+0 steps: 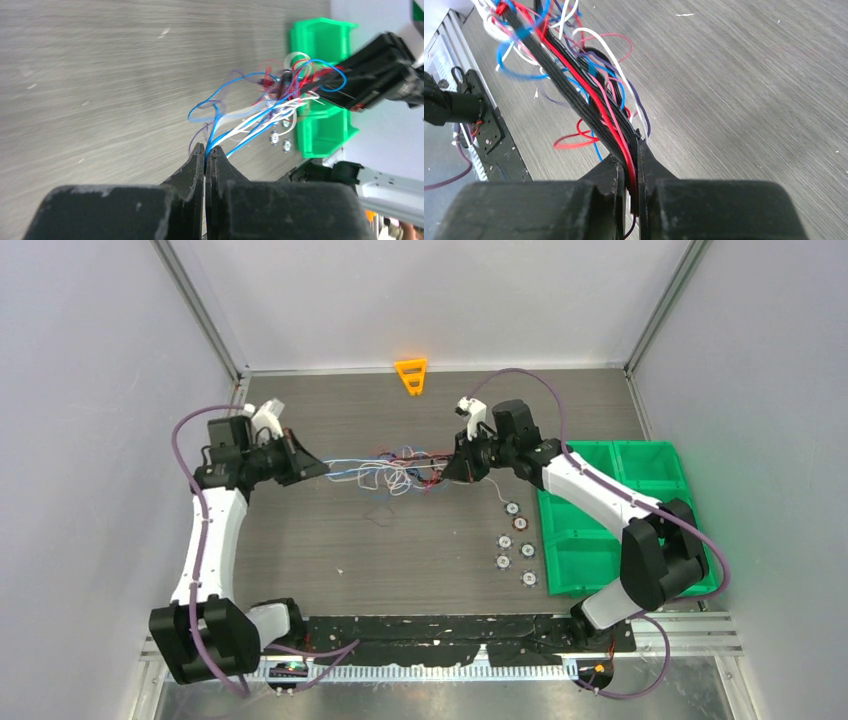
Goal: Untangle the cables
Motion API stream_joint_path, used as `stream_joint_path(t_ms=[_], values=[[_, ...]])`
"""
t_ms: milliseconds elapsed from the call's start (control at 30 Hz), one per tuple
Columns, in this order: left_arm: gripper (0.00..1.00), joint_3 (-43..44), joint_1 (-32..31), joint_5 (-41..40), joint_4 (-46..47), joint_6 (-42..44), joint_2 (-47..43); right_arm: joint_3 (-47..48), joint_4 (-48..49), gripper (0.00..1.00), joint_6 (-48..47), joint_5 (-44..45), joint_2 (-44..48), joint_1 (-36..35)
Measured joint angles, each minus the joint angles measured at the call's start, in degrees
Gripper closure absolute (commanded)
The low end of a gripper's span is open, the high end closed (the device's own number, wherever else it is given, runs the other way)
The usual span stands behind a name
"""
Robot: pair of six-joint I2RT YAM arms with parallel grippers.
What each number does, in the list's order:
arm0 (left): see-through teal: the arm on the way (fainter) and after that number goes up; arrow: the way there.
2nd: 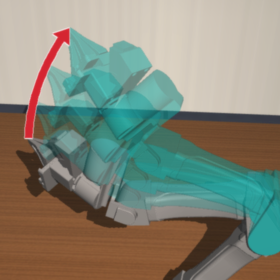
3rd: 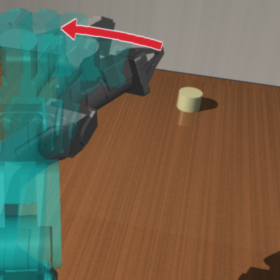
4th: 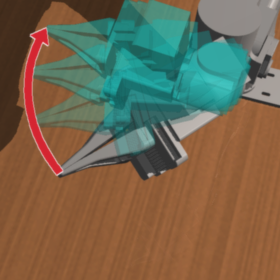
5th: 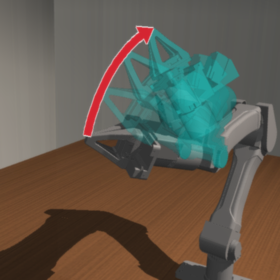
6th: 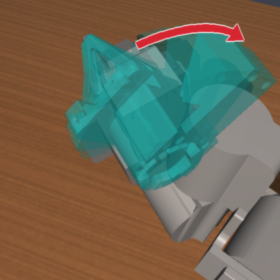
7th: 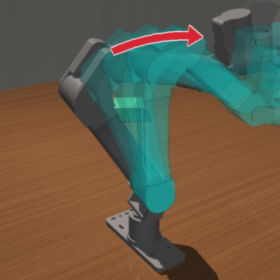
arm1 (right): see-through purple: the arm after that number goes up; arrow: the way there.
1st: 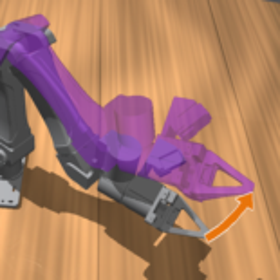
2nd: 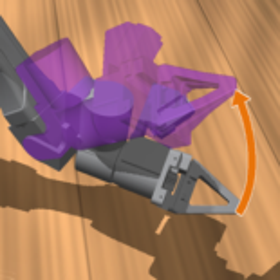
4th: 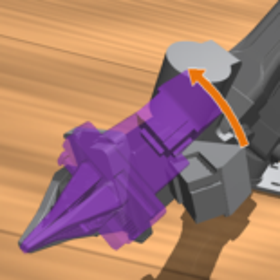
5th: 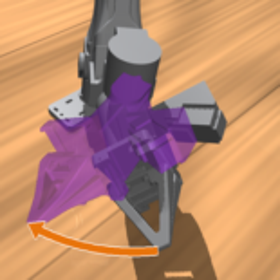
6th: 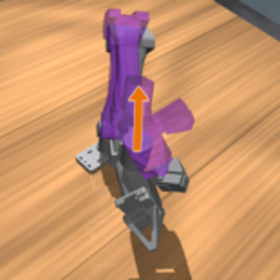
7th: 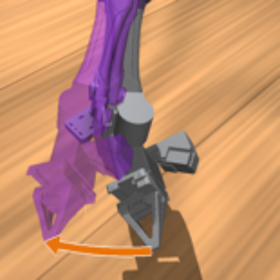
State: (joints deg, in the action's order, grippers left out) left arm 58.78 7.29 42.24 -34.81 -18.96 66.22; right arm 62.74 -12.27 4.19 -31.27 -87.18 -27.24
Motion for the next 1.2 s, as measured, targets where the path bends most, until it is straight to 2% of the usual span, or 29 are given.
stream_joint_path(t_ms=[133, 267, 400, 633, 667, 700, 767, 833, 967, 1033, 1200], values=[[1.0, 0.0, 8.9, -2.4, -5.6, 4.4, -0.1, -0.9, -1.0, 0.95, -2.7, -0.7, 0.1, 0.2], [1.0, 1.0, 17.7, -9.7, -7.3, 9.4, 0.3, -2.4, -5.9, 0.95, -6.1, 3.5, 0.0, 6.1], [1.0, 2.6, 18.8, -12.2, -7.6, 13.6, 1.1, -2.5, -8.9, 0.95, -7.9, 5.8, -1.2, 8.8], [1.0, 2.7, 18.6, -4.9, -8.0, 16.8, 2.8, 1.0, -11.1, 0.93, -8.0, 3.4, -5.3, 6.5], [1.0, 3.2, 18.6, -3.6, -8.6, 16.9, 2.8, 1.8, -11.1, 0.85, -7.9, 3.2, -5.7, 6.2], [1.0, 3.8, 18.6, -2.7, -8.9, 16.9, 2.6, 2.5, -11.1, 0.71, -7.8, 3.1, -5.9, 5.8], [1.0, 6.8, 18.6, 0.0, -9.3, 16.6, 1.9, 4.0, -11.1, 0.56, -7.4, 3.1, -6.5, 5.0], [1.0, 10.6, 18.4, 3.0, -9.2, 16.1, 1.0, 6.3, -11.9, 0.36, -7.4, 3.3, -7.8, 4.1], [1.0, 17.9, 16.5, 9.6, -7.9, 14.1, -1.3, 13.9, -14.6, 0.12, -8.4, 3.2, -12.8, 2.2], [1.0, 19.0, 14.0, 11.7, -7.6, 13.0, -2.8, 17.5, -16.1, 0.02, -8.7, 1.7, -14.1, 1.7], [1.0, 18.6, 8.2, 12.2, -7.0, 10.3, -4.7, 26.7, -18.0, 0.05, -8.2, -3.7, -13.8, -0.3]])
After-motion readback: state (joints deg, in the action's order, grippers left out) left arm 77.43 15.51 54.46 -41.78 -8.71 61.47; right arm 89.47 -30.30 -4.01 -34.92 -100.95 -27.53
